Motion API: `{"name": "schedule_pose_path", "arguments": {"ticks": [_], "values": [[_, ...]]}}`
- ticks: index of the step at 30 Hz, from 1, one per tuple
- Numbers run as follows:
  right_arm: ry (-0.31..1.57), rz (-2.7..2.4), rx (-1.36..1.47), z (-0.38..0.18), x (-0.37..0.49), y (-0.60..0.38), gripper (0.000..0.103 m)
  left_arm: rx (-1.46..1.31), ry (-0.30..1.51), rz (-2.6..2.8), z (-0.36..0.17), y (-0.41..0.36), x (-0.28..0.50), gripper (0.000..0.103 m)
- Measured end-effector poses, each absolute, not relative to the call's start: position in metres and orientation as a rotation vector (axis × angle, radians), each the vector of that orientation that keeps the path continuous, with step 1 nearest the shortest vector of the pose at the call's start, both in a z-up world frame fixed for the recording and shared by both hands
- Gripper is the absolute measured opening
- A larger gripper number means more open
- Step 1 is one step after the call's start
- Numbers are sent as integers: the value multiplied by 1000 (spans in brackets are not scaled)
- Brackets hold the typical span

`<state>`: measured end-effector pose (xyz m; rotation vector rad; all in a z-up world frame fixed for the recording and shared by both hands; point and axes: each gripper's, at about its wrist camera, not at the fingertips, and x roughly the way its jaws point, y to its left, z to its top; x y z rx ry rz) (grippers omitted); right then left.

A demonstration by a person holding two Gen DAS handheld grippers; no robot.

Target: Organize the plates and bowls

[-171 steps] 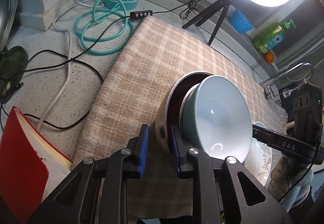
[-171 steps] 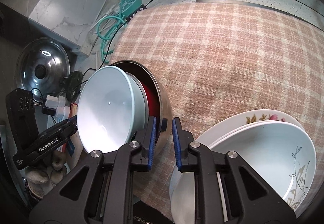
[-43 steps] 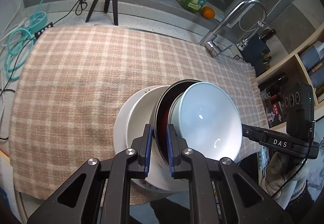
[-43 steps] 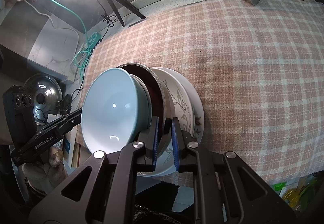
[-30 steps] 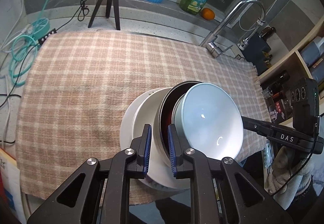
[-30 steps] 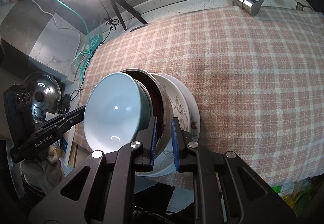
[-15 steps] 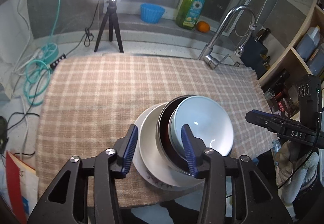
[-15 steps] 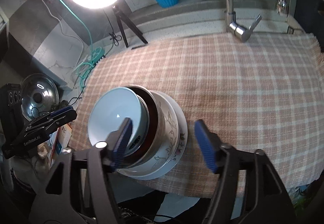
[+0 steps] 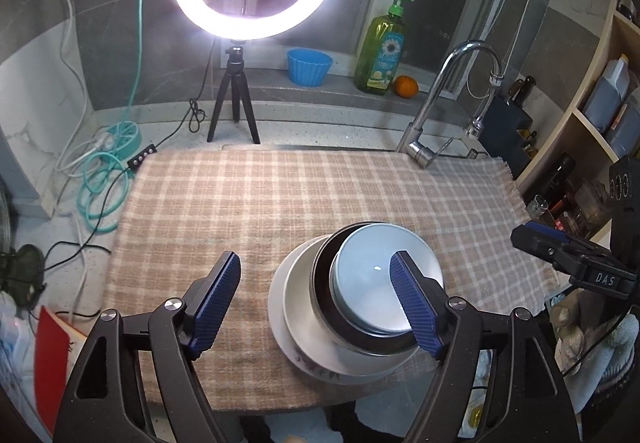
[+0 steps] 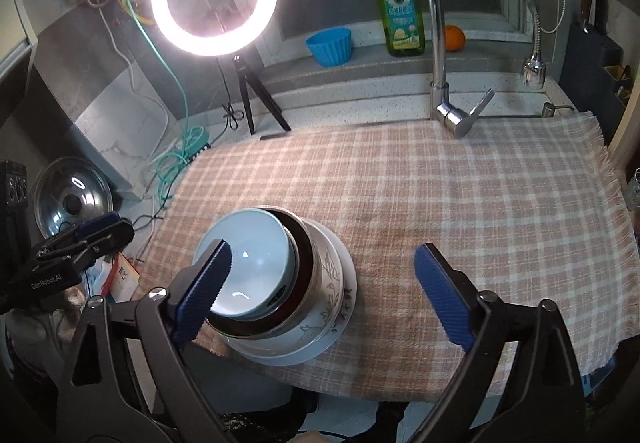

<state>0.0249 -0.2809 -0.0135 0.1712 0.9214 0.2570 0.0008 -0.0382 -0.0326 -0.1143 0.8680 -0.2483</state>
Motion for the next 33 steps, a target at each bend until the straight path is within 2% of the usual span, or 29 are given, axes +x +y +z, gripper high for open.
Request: {"name": "schedule_pose_path", "arguments": {"ticks": [33], "values": [[898,243,144,-3,21,-282,97,-108,842,-251,-22,-45,-7,78]]}}
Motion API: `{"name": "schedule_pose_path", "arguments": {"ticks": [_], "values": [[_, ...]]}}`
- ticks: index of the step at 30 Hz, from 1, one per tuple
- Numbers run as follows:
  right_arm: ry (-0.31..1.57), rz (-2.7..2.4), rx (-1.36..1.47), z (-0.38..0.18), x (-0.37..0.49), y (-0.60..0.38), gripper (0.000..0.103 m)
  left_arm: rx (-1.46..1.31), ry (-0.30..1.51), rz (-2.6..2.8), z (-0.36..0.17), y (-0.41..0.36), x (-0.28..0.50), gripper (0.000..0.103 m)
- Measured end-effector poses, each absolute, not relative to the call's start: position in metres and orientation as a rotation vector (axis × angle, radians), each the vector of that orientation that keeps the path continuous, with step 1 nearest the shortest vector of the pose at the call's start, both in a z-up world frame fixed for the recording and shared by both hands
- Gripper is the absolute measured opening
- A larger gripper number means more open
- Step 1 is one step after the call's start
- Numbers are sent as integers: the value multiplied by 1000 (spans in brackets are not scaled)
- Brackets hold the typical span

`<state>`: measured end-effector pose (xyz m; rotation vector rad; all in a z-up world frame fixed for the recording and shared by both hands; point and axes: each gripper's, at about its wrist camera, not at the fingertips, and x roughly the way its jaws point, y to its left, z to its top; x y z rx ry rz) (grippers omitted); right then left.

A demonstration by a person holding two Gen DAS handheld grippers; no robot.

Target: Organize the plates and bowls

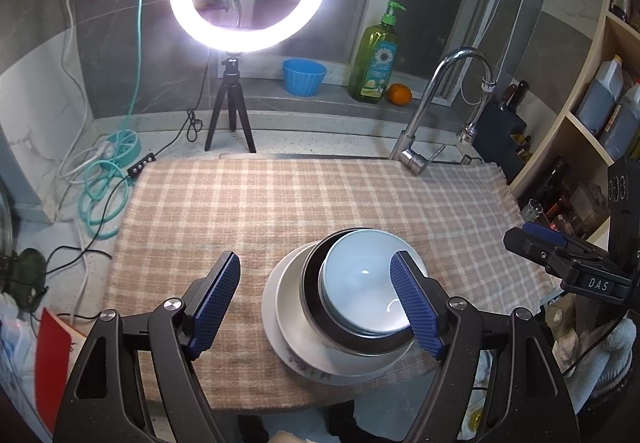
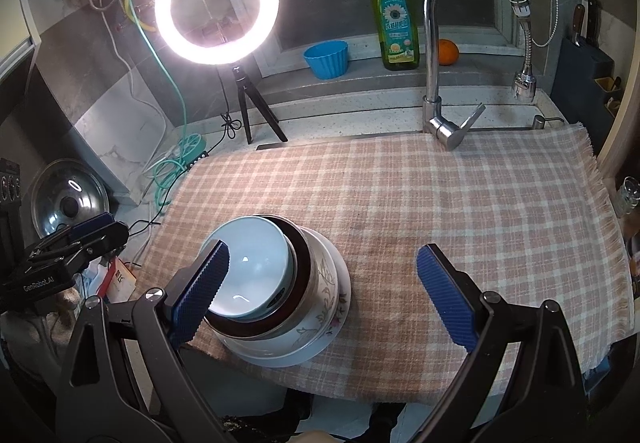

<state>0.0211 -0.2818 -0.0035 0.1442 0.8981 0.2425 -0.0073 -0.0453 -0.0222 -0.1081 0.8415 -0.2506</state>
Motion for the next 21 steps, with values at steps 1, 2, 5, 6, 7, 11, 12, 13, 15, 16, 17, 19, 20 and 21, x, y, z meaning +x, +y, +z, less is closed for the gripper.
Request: {"name": "schedule_pose_path", "arguments": {"ticks": [1,2,5,6,7,11,12,13,15,16,17,19,20,21], "values": [[898,243,147,-4,21,-281,97,-108,843,-249,-22,-45,-8,78],[898,244,148,-4,20,-282,97,-109,842,-245,-22,-45,-8,78],[898,245,147,-4,21,-282,97,-110,841,-237,-21,-44,-9,78],[898,244,150,-4,21,-283,97,-111,840,-232,-20,-43,-9,78],[898,243,153,-3,20,-283,97,-111,842,-231,-21,-43,-8,78],[897,235,160,-4,18,-284,97,-116,851,-235,-22,-43,-7,78],[899,234,164,-4,18,-284,97,-118,855,-238,-23,-44,-7,78],[902,232,166,-5,18,-284,97,-119,860,-240,-24,-44,-6,78],[908,229,169,-7,18,-283,97,-114,860,-244,-24,-46,-6,78],[910,228,171,-8,18,-284,97,-111,856,-244,-24,-46,-7,78],[913,226,174,-9,18,-284,97,-108,851,-245,-24,-47,-7,78],[916,222,178,-10,19,-285,97,-103,841,-245,-23,-47,-7,78],[917,220,180,-10,19,-286,97,-105,843,-246,-23,-47,-7,78],[918,219,183,-11,19,-286,97,-107,843,-246,-23,-47,-6,78]]}}
